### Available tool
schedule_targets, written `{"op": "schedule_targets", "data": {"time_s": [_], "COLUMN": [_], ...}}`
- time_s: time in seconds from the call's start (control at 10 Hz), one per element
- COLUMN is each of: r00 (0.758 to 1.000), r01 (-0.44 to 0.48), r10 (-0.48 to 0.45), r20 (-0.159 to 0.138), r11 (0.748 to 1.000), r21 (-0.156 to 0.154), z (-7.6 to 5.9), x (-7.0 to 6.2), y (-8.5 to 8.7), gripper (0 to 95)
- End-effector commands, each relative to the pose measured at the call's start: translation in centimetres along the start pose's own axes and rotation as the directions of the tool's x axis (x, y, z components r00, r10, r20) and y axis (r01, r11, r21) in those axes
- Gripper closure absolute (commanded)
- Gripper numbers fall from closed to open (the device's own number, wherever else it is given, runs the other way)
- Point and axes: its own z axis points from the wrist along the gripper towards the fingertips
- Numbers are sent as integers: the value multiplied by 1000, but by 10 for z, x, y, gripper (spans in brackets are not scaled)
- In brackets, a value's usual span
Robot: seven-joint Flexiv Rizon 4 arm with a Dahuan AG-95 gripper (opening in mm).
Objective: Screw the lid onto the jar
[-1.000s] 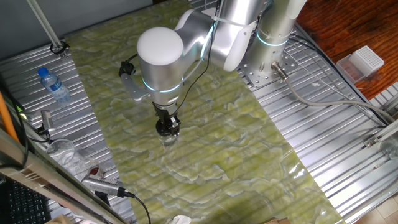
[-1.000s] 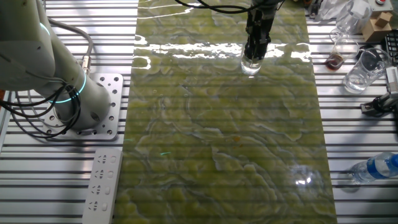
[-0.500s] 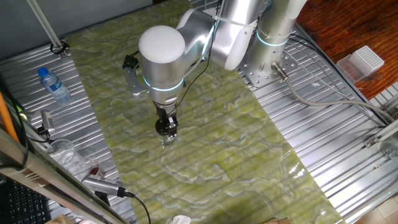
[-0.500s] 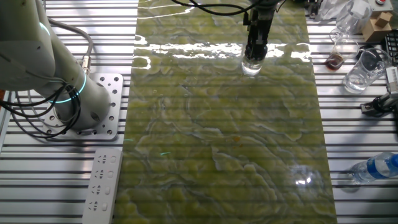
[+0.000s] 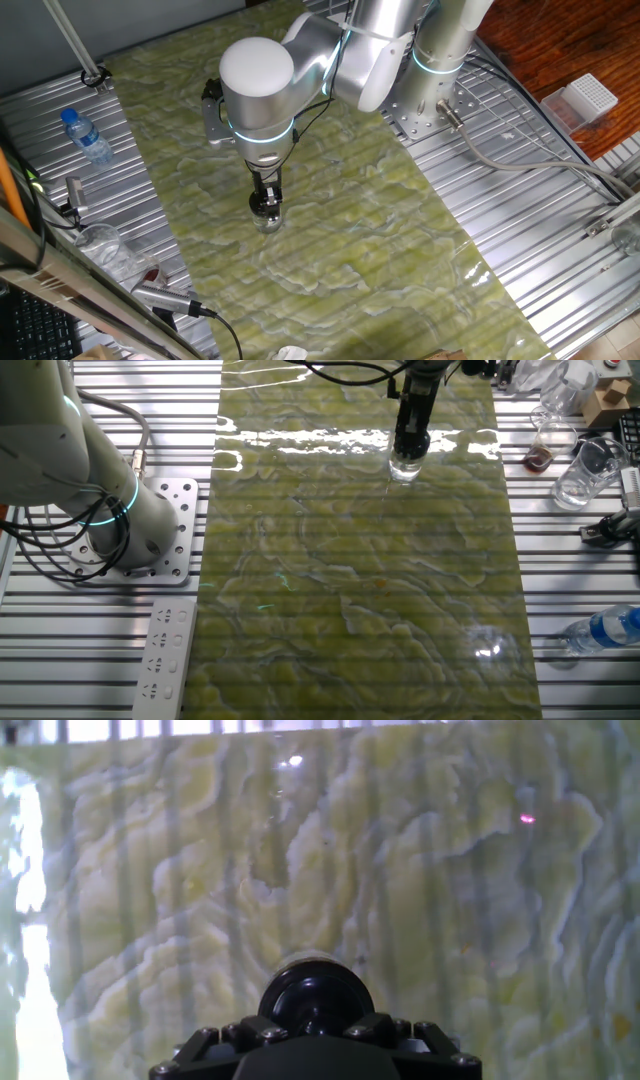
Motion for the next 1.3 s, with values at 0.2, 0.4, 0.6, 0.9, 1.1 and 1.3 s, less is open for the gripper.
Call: {"op": "schedule_targets", "data": {"time_s": [0.2,0.4,0.6,0.9,1.1,1.3], "r00": [997,994,984,981,981,981], "r01": [72,103,177,195,195,195], "r10": [-73,-103,-178,-195,-195,-195], "r20": [-20,-21,-18,-17,-17,-17], "r11": [997,994,984,981,981,981], "r21": [-21,-23,-18,-13,-13,-13], "z": [2,2,-5,-6,-6,-6], "x": [1,1,0,0,0,0], "y": [0,0,0,0,0,0], "gripper": [190,0,0,0,0,0]}}
